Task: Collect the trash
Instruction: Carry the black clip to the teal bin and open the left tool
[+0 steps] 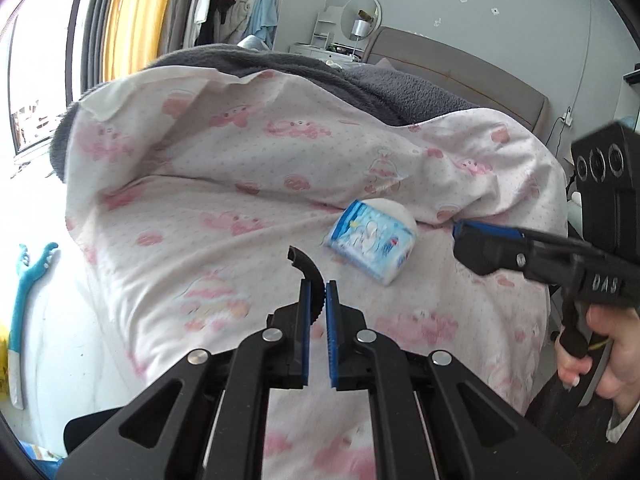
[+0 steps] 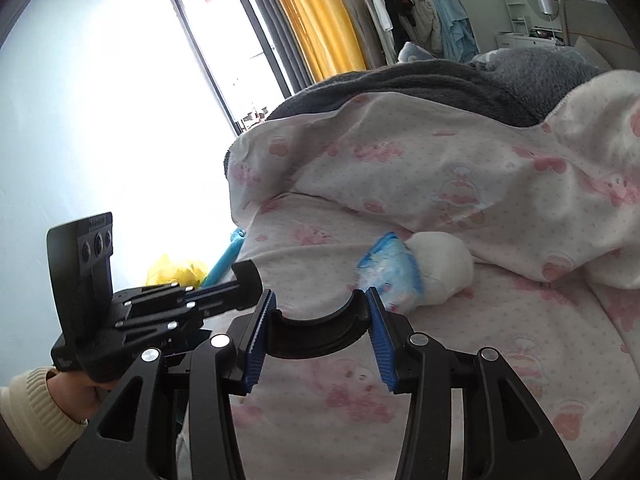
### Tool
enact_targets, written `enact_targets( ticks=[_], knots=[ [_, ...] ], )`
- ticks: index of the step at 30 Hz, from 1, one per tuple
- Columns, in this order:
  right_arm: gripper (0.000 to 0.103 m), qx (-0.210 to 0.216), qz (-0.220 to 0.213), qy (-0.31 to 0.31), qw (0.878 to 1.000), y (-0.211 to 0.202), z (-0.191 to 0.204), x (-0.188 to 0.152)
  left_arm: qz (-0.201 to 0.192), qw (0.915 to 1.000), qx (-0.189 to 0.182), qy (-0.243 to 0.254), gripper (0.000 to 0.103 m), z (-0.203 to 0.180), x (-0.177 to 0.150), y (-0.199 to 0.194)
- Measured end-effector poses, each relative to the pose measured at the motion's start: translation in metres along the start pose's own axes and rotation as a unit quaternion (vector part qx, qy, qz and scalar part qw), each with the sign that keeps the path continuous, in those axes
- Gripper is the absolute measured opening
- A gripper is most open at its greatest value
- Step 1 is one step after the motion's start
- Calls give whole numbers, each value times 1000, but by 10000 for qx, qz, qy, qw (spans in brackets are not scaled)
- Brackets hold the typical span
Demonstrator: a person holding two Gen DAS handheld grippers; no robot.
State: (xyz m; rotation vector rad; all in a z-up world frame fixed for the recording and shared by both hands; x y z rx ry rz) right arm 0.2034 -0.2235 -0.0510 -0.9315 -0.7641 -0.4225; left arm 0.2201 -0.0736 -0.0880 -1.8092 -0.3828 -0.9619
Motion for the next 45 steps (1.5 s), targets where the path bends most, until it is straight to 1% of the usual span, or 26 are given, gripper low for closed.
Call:
enact_targets(
  ticks=[2, 7, 10, 14, 17, 22, 26, 30, 34, 41, 45],
  knots=[
    [46, 46, 0, -38, 10000, 4, 11, 2, 3, 9999, 51, -154, 8, 7, -7, -10],
    [46, 215, 106, -99, 9997, 16, 41, 1, 8, 9992, 295, -258, 8, 21, -23, -30],
    [46, 299, 144, -172, 9993, 22, 59, -1, 19, 9982, 552, -228, 8, 34, -34, -40],
    [46, 425, 211, -217, 9986, 34, 82, -1, 176, 9958, 858, -260, 8, 56, -51, -46],
    [46, 520, 296, -338, 9976, 46, 102, -3, 331, 9938, 1019, -280, 8, 73, -63, -46],
    [46, 691, 423, -461, 9956, 66, 132, -4, 512, 9906, 1149, -545, 8, 101, -81, -49],
    [46, 819, 517, -567, 9937, 81, 153, -5, 730, 9860, 1242, -837, 8, 124, -98, -51],
    [46, 908, 648, -620, 9918, 95, 169, -10, 938, 9814, 1302, -1054, 8, 142, -114, -54],
    [46, 937, 813, -681, 9899, 110, 182, -16, 1150, 9768, 1382, -1167, 8, 158, -129, -56],
    [46, 1031, 1019, -762, 9865, 131, 205, -23, 1592, 9666, 1400, -1444, 8, 183, -158, -55],
    [46, 1062, 1138, -810, 9845, 143, 217, -28, 1894, 9592, 1365, -1592, 8, 195, -176, -54]
  ],
)
Point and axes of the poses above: each gripper's, at about its wrist camera, not at the fingertips, and y roughly the way its jaws point, z to its left, x to its top, the point moved 4 cm from there along y, roughly the way its jaws point, and after that the axes turned 5 degrees about x, right-handed, at the moved point
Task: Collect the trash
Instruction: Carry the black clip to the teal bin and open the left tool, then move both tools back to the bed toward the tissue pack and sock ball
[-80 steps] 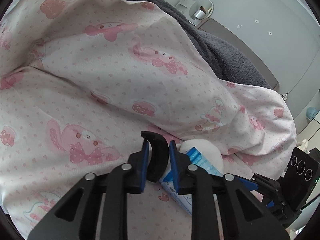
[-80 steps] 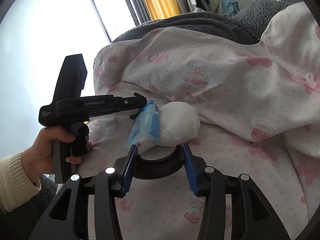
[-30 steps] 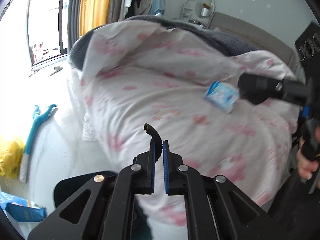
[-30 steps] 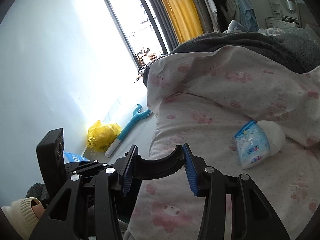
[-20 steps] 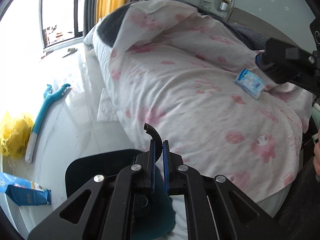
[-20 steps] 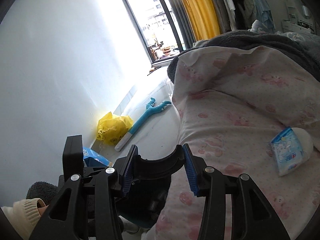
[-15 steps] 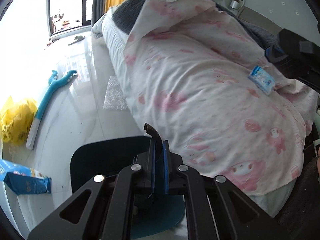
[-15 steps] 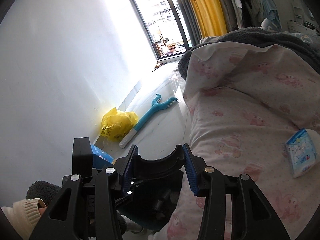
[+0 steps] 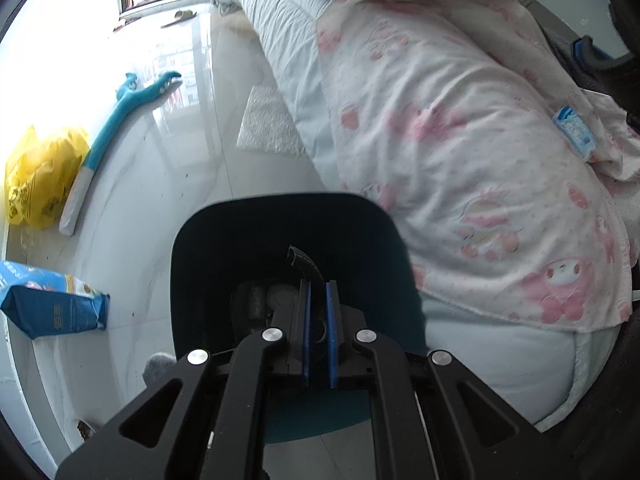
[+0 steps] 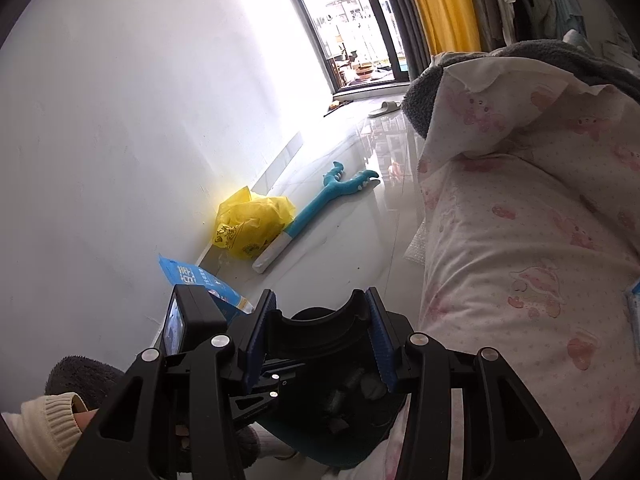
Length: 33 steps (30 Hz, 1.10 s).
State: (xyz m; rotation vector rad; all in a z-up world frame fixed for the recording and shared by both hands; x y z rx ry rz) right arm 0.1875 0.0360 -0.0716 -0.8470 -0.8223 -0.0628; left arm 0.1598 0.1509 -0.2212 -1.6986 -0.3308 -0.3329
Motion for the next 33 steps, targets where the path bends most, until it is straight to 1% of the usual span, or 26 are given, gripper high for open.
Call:
enact_targets(
  ticks=[7, 9, 10, 11, 13, 14, 15, 17, 21, 22, 24, 26, 29, 33],
  knots=[
    [46, 30, 171, 49, 9998, 21, 10, 2, 472, 9986, -75, -225, 9, 19, -18, 12],
    [46, 30, 213, 64, 9997, 26, 13, 2, 562, 9981, -68, -238, 11, 23, -23, 12],
    [46, 28, 236, 66, 9997, 29, 14, 2, 581, 9980, -68, -231, 18, 24, -24, 12],
    [46, 21, 262, 72, 9996, 30, 14, 1, 591, 9980, -54, -228, 27, 25, -26, 11],
    [46, 7, 317, 107, 9994, 35, 15, 0, 596, 9979, -48, -234, 34, 27, -27, 7],
    [46, 6, 331, 128, 9994, 37, 16, 0, 582, 9980, -50, -241, 35, 28, -27, 5],
    [46, 4, 347, 150, 9993, 40, 15, 0, 552, 9982, -43, -249, 37, 30, -27, 2],
    [46, -5, 375, 183, 9991, 44, 15, 0, 429, 9987, -48, -273, 47, 34, -26, -6],
    [46, -33, 495, 231, 9985, 54, 13, -3, 114, 9994, -23, -313, 58, 43, -24, -23],
    [46, -53, 544, 238, 9982, 58, 13, -4, 43, 9995, 0, -314, 63, 44, -23, -26],
    [46, -86, 642, 258, 9976, 66, 12, -6, -116, 9994, 48, -325, 69, 48, -22, -34],
    [46, -115, 736, 267, 9969, 74, 12, -10, -258, 9991, 79, -339, 77, 52, -21, -41],
    [46, -150, 873, 286, 9957, 87, 11, -15, -466, 9981, 127, -394, 79, 59, -18, -52],
    [46, -172, 1052, 398, 9935, 104, 11, -24, -816, 9954, 324, -387, 83, 66, -14, -70]
  ],
)
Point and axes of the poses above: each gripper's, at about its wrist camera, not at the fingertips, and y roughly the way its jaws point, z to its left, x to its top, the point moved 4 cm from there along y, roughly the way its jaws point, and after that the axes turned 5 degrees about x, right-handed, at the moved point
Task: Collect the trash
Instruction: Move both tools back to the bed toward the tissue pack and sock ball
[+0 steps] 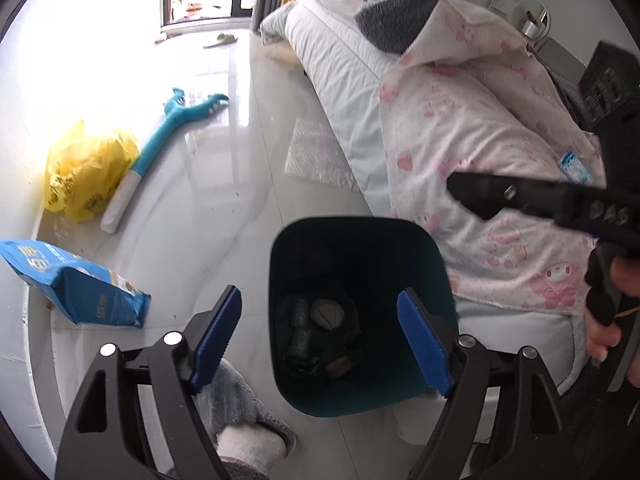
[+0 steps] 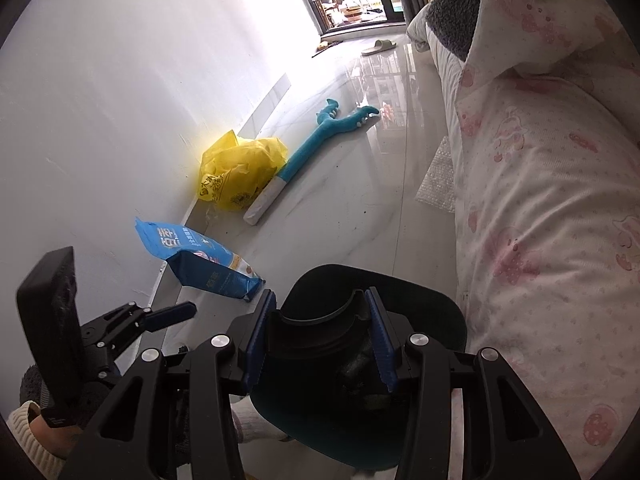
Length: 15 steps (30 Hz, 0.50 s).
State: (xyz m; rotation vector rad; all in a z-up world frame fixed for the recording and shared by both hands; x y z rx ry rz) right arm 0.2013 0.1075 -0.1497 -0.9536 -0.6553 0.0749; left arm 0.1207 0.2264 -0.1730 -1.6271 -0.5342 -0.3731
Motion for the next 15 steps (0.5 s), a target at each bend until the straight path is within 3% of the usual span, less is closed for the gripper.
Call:
enact_targets(
  ticks=[15],
  knots=[
    [47, -296, 523, 318, 9977, 44, -10, -18, -1268, 9911, 413, 35, 93, 15, 23, -61]
  ],
)
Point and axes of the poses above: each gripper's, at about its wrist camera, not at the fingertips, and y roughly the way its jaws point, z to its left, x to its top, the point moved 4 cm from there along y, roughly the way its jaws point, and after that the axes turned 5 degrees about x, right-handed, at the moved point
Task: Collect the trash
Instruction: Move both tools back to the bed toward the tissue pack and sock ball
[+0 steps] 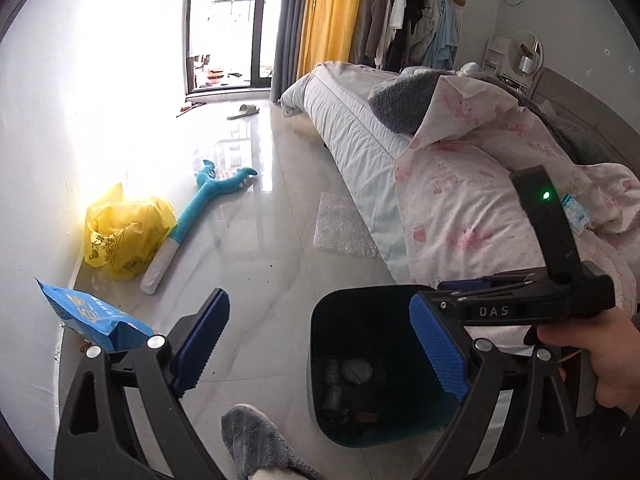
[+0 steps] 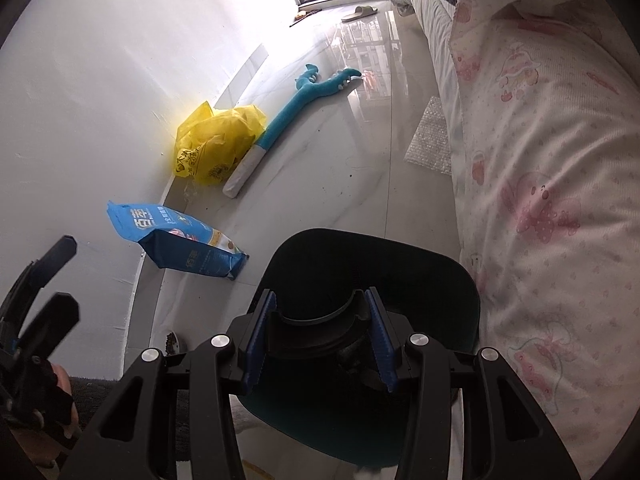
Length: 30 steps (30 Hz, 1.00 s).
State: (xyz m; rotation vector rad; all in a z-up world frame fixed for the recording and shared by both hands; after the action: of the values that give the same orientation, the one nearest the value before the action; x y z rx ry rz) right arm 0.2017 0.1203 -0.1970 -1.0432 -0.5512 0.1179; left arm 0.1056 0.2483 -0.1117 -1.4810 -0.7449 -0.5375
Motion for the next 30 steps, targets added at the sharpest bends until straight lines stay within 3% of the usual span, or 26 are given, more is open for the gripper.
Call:
enact_targets(
  ticks=[12, 15, 17, 22, 30],
  knots=[
    [49, -314, 285, 37, 9991, 15, -7, -13, -1001, 9948, 29, 204, 95, -16, 27, -43],
    [63, -392, 382, 87, 9985, 17, -13, -16, -1208, 9926, 32, 63, 96, -16, 38, -54],
    [65, -520, 388, 61, 9979, 15, -15, -18, -1369, 9906, -12, 2, 96, -18, 44, -61],
    [69, -439, 177, 19, 9989, -4, -16, -16, -1596, 9871, -116, 30, 97, -25, 57, -72],
    [71, -332, -317, -212, 9987, -40, -15, -7, -1604, 9863, -340, 189, 98, -53, 66, -71]
  ],
)
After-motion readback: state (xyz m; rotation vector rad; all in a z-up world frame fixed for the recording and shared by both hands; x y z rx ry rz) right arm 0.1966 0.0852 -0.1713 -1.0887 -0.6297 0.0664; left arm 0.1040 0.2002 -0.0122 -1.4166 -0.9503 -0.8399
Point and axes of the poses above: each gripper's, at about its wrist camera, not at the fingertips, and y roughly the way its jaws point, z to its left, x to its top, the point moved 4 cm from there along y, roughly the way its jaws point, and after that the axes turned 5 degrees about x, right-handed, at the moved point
